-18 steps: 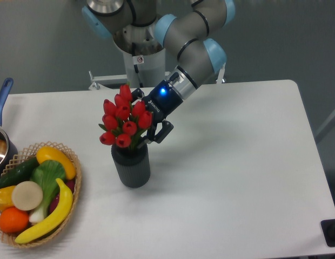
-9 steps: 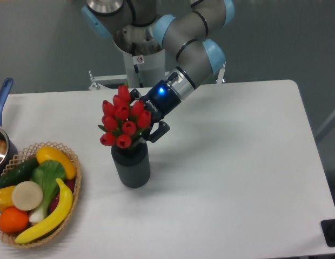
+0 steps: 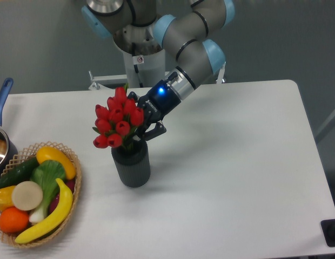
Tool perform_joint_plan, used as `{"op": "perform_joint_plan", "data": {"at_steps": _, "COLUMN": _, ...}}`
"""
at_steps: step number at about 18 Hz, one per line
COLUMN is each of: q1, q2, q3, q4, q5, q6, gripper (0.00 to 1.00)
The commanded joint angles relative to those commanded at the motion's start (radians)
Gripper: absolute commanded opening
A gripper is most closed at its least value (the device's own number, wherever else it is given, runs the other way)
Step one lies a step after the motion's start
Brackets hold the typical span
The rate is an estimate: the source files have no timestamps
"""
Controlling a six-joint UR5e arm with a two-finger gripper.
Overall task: Pick up the flowers from the vase
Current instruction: 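Position the gripper around the tulip stems and close it, then lift the gripped red tulips straight up out of the vase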
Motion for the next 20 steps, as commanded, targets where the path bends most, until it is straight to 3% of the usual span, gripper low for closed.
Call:
{"op": "perform_joint_plan", "data": {"at_steps": 9, "q1": -0.003, "q2": 0.038, "q3": 0.074, "q4": 0.0, "q5": -0.057, "q6": -0.156, "gripper": 0.52}}
{"op": "perform_joint_plan", "data": {"at_steps": 17, "q1": -0.006, "q2": 0.087, "q3": 0.193, "q4": 0.0, "q5": -0.057, "q6": -0.396, "gripper": 0.52}}
{"op": "perform_joint_plan", "data": {"at_steps": 20, "q1": -0.005, "q2": 0.11, "q3": 0.203, "q4": 0.0, "q5": -0.058, "q6": -0.428, "gripper": 0.52}}
